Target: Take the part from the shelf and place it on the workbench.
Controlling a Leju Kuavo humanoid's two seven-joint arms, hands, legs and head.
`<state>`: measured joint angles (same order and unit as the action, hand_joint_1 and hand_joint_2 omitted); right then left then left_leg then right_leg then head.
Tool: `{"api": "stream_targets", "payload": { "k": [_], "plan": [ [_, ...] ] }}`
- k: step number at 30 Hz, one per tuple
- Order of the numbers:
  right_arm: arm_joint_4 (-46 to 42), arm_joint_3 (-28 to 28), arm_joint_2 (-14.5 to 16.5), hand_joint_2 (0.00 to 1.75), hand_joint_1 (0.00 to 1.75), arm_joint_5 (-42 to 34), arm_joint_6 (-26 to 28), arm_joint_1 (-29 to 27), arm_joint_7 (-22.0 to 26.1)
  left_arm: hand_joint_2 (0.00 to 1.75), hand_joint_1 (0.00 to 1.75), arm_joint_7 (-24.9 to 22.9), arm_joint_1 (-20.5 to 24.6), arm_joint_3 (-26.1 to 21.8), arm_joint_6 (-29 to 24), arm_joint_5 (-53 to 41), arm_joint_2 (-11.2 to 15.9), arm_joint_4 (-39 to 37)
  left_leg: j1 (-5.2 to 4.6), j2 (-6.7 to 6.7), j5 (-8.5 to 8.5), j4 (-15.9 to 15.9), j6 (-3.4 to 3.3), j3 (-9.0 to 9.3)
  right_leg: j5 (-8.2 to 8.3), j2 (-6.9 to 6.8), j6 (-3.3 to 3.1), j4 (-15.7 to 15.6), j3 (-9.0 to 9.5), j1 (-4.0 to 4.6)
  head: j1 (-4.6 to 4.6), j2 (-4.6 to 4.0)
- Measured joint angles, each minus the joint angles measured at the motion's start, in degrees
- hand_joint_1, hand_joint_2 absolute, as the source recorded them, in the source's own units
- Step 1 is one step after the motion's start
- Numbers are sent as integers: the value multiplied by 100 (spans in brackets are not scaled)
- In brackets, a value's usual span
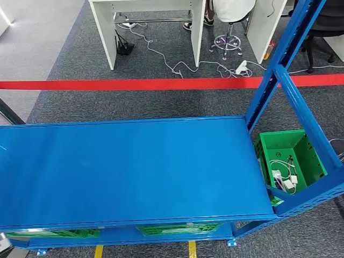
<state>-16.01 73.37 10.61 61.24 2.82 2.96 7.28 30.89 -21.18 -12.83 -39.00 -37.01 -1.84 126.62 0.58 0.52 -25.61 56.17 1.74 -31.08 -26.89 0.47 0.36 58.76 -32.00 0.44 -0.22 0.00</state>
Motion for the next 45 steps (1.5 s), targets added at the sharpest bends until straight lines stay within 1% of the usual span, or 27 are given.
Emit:
{"api": "stream_targets", "payload": {
  "k": [6,11,13,15,17,18,19,20,21,22,23,25,27,28,29,31,32,33,34,35,37,39,40,42,43,44,45],
  "plan": [
    [17,0,15,175,0,20,18,8,11,175,175,220,14,-12,-80,168,-63,0,-28,0,-15,5,-33,1,-1,0,31,-3,3,-33,-2,0],
    [37,0,19,175,0,31,28,15,15,175,175,385,24,-33,-89,222,-126,1,-79,-1,-18,-10,-116,6,4,0,104,-29,16,-86,-4,0],
    [40,0,17,175,0,38,33,22,23,175,175,423,27,-36,-92,229,-151,7,-41,-9,19,-93,-157,56,-44,-15,148,30,-19,-80,2,1],
    [41,-1,16,175,0,46,37,28,32,175,175,439,39,-41,-99,244,-189,15,18,-24,47,-161,-177,112,-296,-28,199,495,-248,-81,26,1],
    [44,-2,16,175,0,50,37,28,35,175,175,452,50,-50,-102,261,-222,17,44,-35,46,-159,-174,128,-592,-27,249,1211,-607,-112,39,0],
    [46,-2,16,175,0,50,37,25,35,175,175,462,49,-54,-102,265,-237,17,58,-37,44,-154,-163,134,-615,-28,270,1414,-722,-131,38,0],
    [48,-2,16,175,0,50,38,24,35,175,175,477,50,-59,-102,272,-252,17,76,-35,33,-147,-146,142,-519,-29,293,1409,-738,-149,37,0],
    [49,-2,16,175,0,50,40,24,35,175,175,494,50,-65,-102,278,-267,17,102,-32,16,-135,-116,152,-330,-31,321,1192,-646,-167,38,0],
    [49,-2,15,175,0,50,42,27,35,175,175,513,50,-73,-102,286,-280,17,130,-29,-9,-113,-75,163,-127,-32,356,841,-486,-190,38,0],
    [54,-2,20,175,0,50,44,33,35,175,175,533,51,-83,-102,299,-291,18,144,-25,-35,-87,-22,161,11,-22,386,517,-301,-194,44,0],
    [58,-2,25,175,0,51,45,41,34,175,175,546,54,-92,-102,309,-297,19,151,-20,-54,-60,29,158,87,-4,386,280,-168,-196,48,0],
    [69,-2,35,175,0,50,46,58,26,175,175,572,60,-110,-104,329,-311,23,142,-8,-53,-27,116,142,56,33,297,163,-91,-174,47,1],
    [70,-1,33,175,0,49,44,65,13,175,175,593,65,-121,-105,338,-322,26,155,-4,-54,-13,170,134,53,36,154,156,-136,-168,28,2],
    [70,-1,32,175,0,55,40,68,10,175,175,600,66,-123,-104,339,-325,26,157,-11,-131,54,183,103,76,33,93,141,-149,-162,13,2],
    [70,-1,32,175,0,68,32,70,13,175,175,604,67,-125,-104,341,-327,26,151,-17,-282,221,186,31,108,27,34,113,-163,-157,0,2],
    [71,-2,39,175,0,106,16,69,32,175,175,615,61,-127,-104,344,-330,26,118,-26,-731,877,168,-239,173,11,-51,71,-216,-132,-18,2],
    [71,-2,48,175,0,120,9,62,42,175,175,619,54,-130,-104,344,-331,26,102,-26,-914,1242,154,-380,204,4,-77,65,-255,-114,-16,2],
    [71,-2,59,175,0,128,6,54,50,175,175,623,47,-132,-104,344,-332,26,89,-26,-1001,1489,134,-461,235,-1,-91,65,-299,-94,-17,1],
    [71,-2,68,175,0,131,3,47,53,175,175,624,41,-135,-104,344,-333,26,76,-26,-974,1548,106,-449,270,-4,-99,66,-343,-74,-17,1],
    [71,-3,79,175,0,133,1,41,54,175,175,624,37,-137,-104,345,-334,26,59,-26,-853,1396,69,-336,308,-4,-100,66,-384,-59,-16,2],
    [71,-4,95,175,0,135,1,37,55,175,175,625,40,-138,-104,345,-338,27,9,-27,-543,663,-22,124,387,1,-85,67,-456,-43,-17,2],
    [71,-4,108,175,0,136,1,32,58,175,175,629,46,-138,-104,344,-342,30,-38,-36,-388,63,-62,461,472,4,-37,65,-505,-28,-14,1],
    [71,-4,113,175,0,136,1,26,61,175,175,631,46,-138,-104,344,-344,31,-54,-40,-366,-57,-68,508,520,2,-4,50,-515,-26,-21,2],
    [70,-4,115,175,0,136,0,11,64,175,175,635,42,-138,-104,344,-351,31,-53,-48,-281,-111,-97,450,604,0,69,9,-531,-30,-24,1],
    [70,-4,115,175,0,137,1,1,66,175,175,635,42,-138,-104,344,-355,31,-42,-53,-227,-122,-129,413,557,-3,102,30,-563,-34,-20,1],
    [70,-4,115,175,0,137,1,-8,67,175,175,635,42,-139,-104,344,-358,31,-30,-57,-167,-134,-163,365,396,-3,136,159,-618,-38,-5,1],
    [71,-4,116,175,0,138,1,-14,67,175,175,636,42,-141,-104,344,-363,31,-19,-62,-109,-139,-189,306,137,-4,163,410,-700,-47,3,1]
  ]
}}
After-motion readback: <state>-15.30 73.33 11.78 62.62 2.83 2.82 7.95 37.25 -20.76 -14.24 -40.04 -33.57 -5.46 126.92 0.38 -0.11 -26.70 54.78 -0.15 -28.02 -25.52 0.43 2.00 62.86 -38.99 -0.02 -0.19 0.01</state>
